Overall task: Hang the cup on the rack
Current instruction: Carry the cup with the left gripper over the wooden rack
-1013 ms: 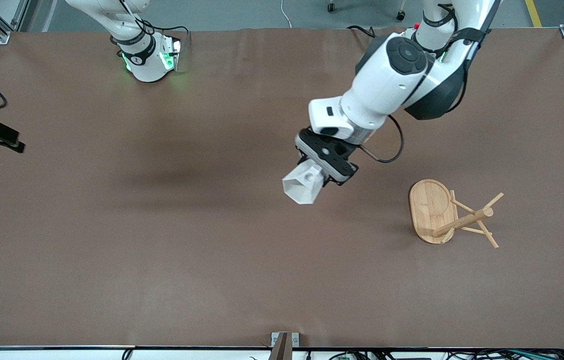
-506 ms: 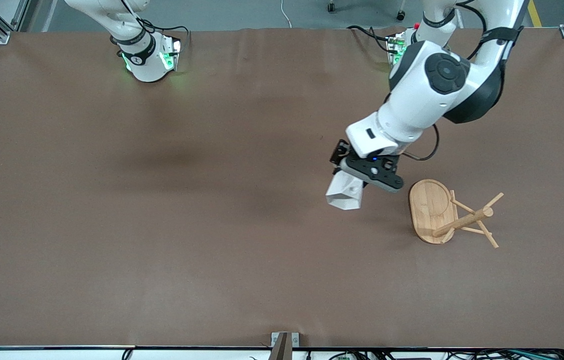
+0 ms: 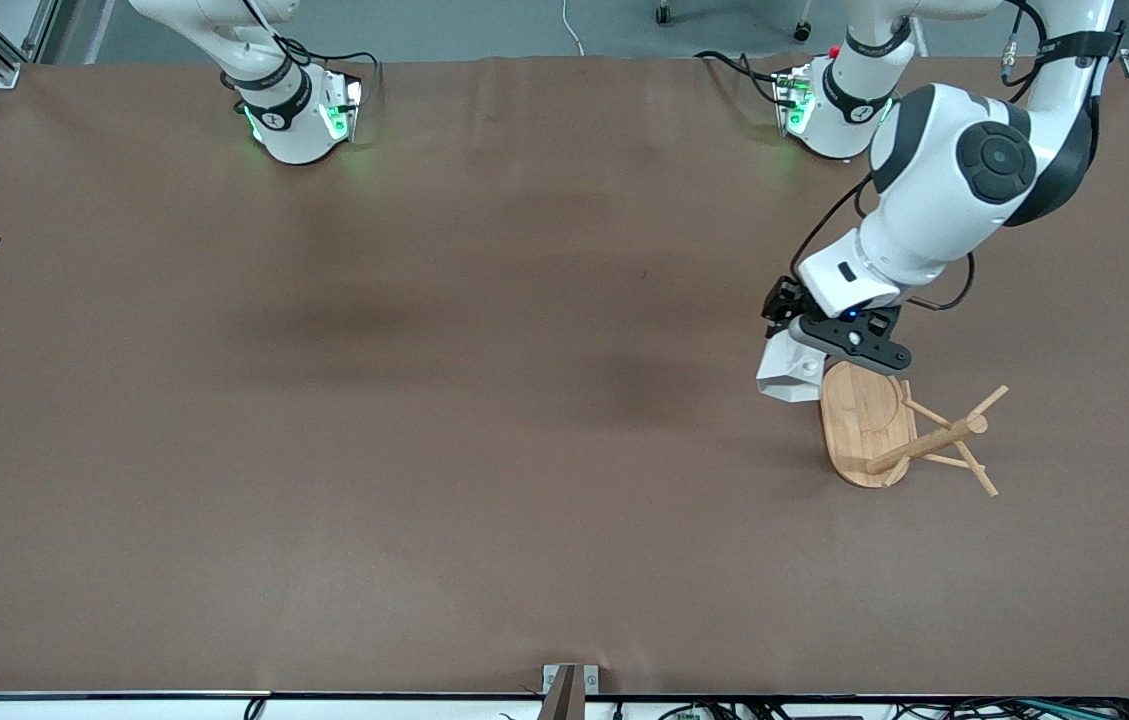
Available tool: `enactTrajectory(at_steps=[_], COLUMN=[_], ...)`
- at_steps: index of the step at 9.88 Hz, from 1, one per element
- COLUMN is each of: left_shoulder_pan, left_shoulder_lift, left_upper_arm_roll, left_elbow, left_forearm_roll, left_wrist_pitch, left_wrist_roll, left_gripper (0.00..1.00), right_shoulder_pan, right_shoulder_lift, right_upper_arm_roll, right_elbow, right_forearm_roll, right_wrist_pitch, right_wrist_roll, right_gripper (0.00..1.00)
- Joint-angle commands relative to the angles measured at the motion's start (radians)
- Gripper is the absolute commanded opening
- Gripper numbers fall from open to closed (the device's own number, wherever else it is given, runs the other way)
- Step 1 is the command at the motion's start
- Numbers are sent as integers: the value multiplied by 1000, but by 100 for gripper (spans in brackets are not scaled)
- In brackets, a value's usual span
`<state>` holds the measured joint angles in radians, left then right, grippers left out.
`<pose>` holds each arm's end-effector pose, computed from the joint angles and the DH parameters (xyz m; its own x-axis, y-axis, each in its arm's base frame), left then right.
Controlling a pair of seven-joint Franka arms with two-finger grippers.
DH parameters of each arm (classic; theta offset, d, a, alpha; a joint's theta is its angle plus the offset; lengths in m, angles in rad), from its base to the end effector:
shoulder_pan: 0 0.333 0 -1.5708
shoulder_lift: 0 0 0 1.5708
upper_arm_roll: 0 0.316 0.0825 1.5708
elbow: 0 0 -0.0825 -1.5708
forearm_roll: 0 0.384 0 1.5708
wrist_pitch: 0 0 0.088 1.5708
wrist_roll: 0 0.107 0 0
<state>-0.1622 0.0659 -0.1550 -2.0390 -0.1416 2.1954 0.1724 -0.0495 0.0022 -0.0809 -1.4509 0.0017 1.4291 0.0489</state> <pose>0.5433 -0.1825 0.4206 0.9139 -0.3917 0.1066 -0.4026 -0.9081 0.1150 0.5357 -0.0700 0.6668 0.9837 -0.1781 -0.0240 -0.1781 -0.9840 -0.0003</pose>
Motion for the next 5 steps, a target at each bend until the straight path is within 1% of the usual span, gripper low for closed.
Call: enactTrajectory(at_steps=[1, 5], left_shoulder_pan=[6, 3], left_shoulder_lift=[11, 83], left_upper_arm_roll=[34, 89], left_elbow=[-32, 42], left_forearm_roll=[14, 7], left_wrist_pitch=[15, 23], left_wrist_roll=[115, 199], left_gripper=[2, 2], right_shoulder_pan=[11, 11], right_shoulder_lift=[-5, -5], right_upper_arm_roll=[1, 0], right_elbow=[4, 4], right_forearm_roll=[-9, -8], right_wrist_pitch=[-10, -9], right_wrist_roll=[-6, -6], right_gripper=[100, 100])
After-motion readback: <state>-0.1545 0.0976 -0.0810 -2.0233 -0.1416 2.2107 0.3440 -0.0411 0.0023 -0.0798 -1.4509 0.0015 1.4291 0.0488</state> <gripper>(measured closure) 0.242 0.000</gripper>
